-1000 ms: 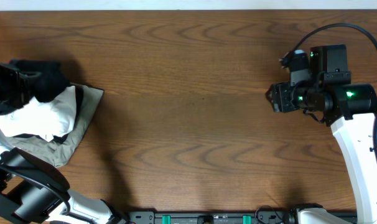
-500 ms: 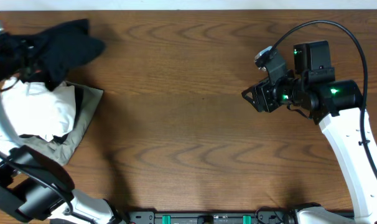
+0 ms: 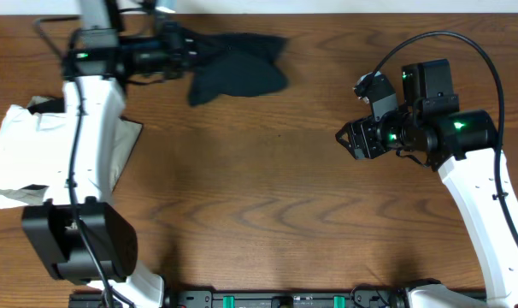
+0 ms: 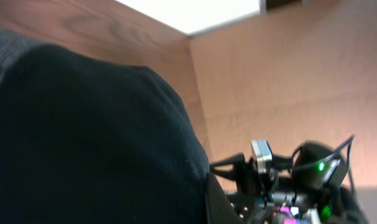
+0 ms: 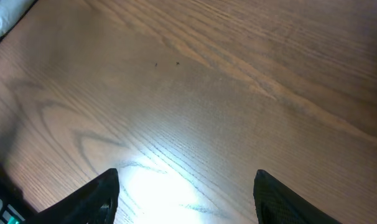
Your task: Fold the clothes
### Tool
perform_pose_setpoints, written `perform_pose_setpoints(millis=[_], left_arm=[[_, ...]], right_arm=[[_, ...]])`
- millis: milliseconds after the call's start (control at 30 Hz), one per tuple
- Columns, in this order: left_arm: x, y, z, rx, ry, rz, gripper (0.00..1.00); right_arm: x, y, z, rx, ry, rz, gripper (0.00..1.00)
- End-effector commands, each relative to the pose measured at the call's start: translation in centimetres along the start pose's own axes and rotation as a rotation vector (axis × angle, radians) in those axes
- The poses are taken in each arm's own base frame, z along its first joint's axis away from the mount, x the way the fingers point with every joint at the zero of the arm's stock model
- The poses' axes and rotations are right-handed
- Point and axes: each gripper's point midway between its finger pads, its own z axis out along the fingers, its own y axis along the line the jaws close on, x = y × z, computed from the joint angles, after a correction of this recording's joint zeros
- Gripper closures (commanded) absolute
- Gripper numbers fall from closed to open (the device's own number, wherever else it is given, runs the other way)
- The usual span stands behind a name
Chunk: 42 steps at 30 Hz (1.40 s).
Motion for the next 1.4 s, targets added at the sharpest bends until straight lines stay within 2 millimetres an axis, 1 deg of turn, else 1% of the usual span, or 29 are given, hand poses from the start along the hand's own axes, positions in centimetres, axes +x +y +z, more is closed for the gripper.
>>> perform_pose_setpoints(millis=[0,33,67,133,200,300,333,400,433,500,600,700,733,800,867,1033,1167,1267,1333,1367], left_arm=[[0.2,-2.1,0.5,-0.031,-0.023,0.090,0.94],[0.3,-1.6,0.9,-0.063,-0.025,0.082,0.94],[0.5,-1.5,1.2,-0.073,-0.023,0.078,0.94],[0.8,-1.6,1.7,-0.077,-0.011,0.076,0.94],[1.1,-1.8,2.1,-0.072,0.000,0.079,0.94],[1.5,-2.2,2.7,-0.064,0.011,0.053,0.94],[1.5,-2.4,2.8,-0.061,0.012,0.041,0.94],[1.5,-2.7,3.1,-0.054,0.013,0.009,0.94],[1.5,-2.8,3.2,-0.051,0.011,-0.004,0.94],[1.6,-3.0,3.5,-0.046,0.013,-0.026,0.94],[1.6,-3.2,3.6,-0.043,0.014,-0.057,0.94],[1.6,-3.2,3.6,-0.043,0.013,-0.090,0.94],[1.6,-3.2,3.6,-0.044,0.012,-0.109,0.94],[1.6,-3.2,3.6,-0.044,0.011,-0.148,0.94],[1.6,-3.2,3.6,-0.044,0.011,-0.179,0.94],[1.6,-3.2,3.6,-0.044,0.010,-0.229,0.94],[1.6,-3.2,3.6,-0.045,0.009,-0.272,0.94],[1.5,-3.1,3.6,-0.048,0.004,-0.315,0.94],[1.3,-2.9,3.6,-0.059,-0.009,-0.312,0.94],[1.1,-2.6,3.6,-0.071,-0.021,-0.313,0.94]], right_arm=[[0.6,-0.4,1.1,0.002,0.022,0.036,0.30],[0.6,-0.1,1.9,-0.031,0.016,0.041,0.28],[0.5,0.2,2.2,-0.056,0.010,0.040,0.27],[0.1,1.5,3.0,-0.152,-0.021,0.045,0.26],[-0.8,2.5,3.5,-0.233,-0.070,0.070,0.26],[-2.3,3.1,4.4,-0.296,-0.155,0.112,0.26],[-2.6,3.5,4.8,-0.312,-0.182,0.085,0.25],[-2.5,4.6,5.6,-0.318,-0.211,-0.049,0.22],[-2.2,4.9,6.2,-0.288,-0.211,-0.121,0.21],[-1.7,4.7,7.4,-0.182,-0.191,-0.213,0.19],[-1.7,4.8,8.3,-0.058,-0.183,-0.296,0.17],[-2.4,4.2,8.6,0.086,-0.198,-0.333,0.14],[-2.7,3.8,8.6,0.144,-0.209,-0.325,0.12],[-3.3,2.9,8.3,0.247,-0.230,-0.308,0.10],[-3.8,2.5,7.9,0.328,-0.251,-0.305,0.10],[-4.5,2.6,7.4,0.426,-0.292,-0.287,0.06],[-5.2,2.7,7.0,0.447,-0.340,-0.224,0.03],[-5.7,2.4,6.4,0.490,-0.382,-0.170,0.01],[-6.1,2.9,6.2,0.482,-0.403,-0.172,0.01],[-6.2,3.4,6.1,0.464,-0.408,-0.184,0.01]])
